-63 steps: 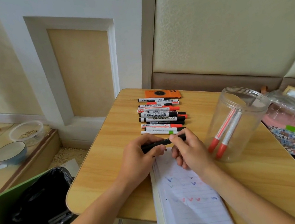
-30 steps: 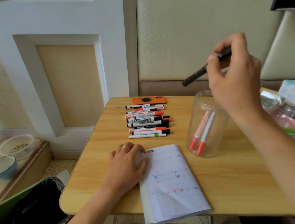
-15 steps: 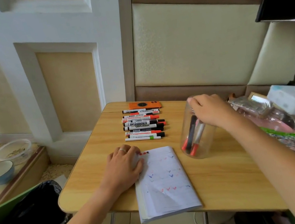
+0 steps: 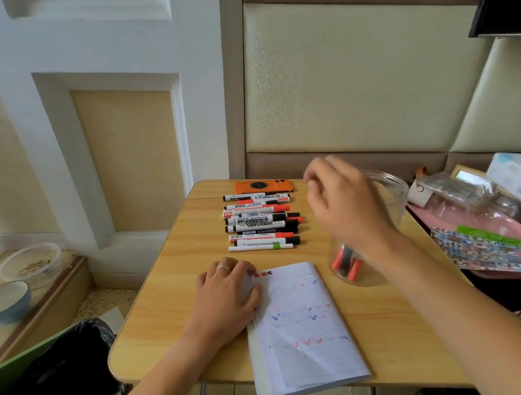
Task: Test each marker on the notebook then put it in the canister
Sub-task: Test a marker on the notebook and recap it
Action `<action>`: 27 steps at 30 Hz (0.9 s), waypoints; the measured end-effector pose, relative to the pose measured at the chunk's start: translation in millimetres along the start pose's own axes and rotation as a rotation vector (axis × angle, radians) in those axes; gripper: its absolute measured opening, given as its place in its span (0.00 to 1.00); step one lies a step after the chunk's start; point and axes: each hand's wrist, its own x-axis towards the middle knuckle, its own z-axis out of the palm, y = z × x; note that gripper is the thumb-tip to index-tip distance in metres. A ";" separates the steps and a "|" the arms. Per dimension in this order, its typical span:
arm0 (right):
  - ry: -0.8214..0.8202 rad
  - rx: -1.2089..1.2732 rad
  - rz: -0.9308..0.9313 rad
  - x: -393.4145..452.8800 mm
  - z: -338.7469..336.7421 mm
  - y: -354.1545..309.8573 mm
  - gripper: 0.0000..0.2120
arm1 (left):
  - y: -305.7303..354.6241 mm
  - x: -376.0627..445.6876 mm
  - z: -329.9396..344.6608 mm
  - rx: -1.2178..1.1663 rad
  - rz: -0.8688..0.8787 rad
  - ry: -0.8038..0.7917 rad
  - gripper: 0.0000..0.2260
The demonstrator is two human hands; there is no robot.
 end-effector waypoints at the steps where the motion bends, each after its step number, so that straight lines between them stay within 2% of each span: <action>1: -0.098 0.028 -0.010 -1.8 11.5 -3.7 0.04 | -0.3 0.5 0.3 -0.009 -0.002 0.001 0.19; 4: -0.437 0.058 0.072 -9.0 52.5 -4.8 0.08 | 0.1 1.3 1.2 -0.019 -0.007 0.003 0.17; 8: -0.595 -0.030 0.159 -20.1 95.7 8.4 0.09 | 1.3 0.9 0.9 -0.015 0.002 0.026 0.16; 11: -0.607 -0.087 0.172 -24.2 110.6 12.9 0.07 | 1.2 1.1 1.2 -0.008 0.012 0.041 0.14; 16: -0.634 -0.061 0.192 -24.5 118.7 14.8 0.05 | 0.8 0.8 2.8 -0.023 0.037 0.073 0.17; 19: -0.649 -0.064 0.202 -23.1 119.0 15.6 0.04 | 0.0 2.4 1.7 -0.084 0.104 0.148 0.11; 22: -0.648 -0.084 0.176 -25.4 120.0 12.3 0.07 | 2.1 1.7 -0.3 -0.157 0.224 0.135 0.05; 25: -0.621 -0.080 0.140 -29.9 118.6 9.2 0.06 | 4.2 -0.3 -1.4 -0.187 0.248 0.140 0.04; 27: -0.544 -0.022 0.127 -34.1 114.7 8.2 0.07 | 3.4 -0.2 -1.5 -0.212 0.221 0.155 0.05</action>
